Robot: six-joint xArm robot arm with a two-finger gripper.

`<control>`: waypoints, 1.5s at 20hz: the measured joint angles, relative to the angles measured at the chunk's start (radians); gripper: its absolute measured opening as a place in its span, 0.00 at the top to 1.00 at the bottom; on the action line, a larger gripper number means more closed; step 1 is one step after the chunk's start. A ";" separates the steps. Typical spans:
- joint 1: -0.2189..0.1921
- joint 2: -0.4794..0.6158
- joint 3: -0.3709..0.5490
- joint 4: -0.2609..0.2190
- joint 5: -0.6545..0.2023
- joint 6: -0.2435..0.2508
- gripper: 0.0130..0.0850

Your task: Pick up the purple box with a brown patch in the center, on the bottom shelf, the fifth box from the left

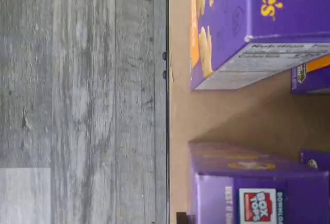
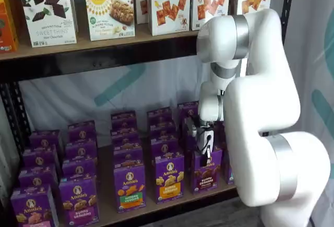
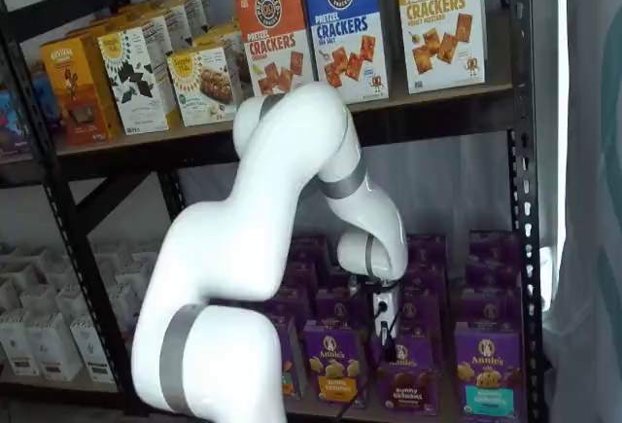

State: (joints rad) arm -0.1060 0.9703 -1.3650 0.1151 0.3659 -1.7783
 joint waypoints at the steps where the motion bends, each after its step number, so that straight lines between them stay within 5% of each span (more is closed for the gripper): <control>1: 0.000 -0.002 0.005 0.003 -0.003 -0.003 0.61; 15: 0.004 -0.057 0.085 0.051 -0.011 -0.044 0.67; 30: 0.027 -0.293 0.417 0.071 -0.121 -0.048 0.67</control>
State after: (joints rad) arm -0.0795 0.6778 -0.9480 0.1863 0.2446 -1.8267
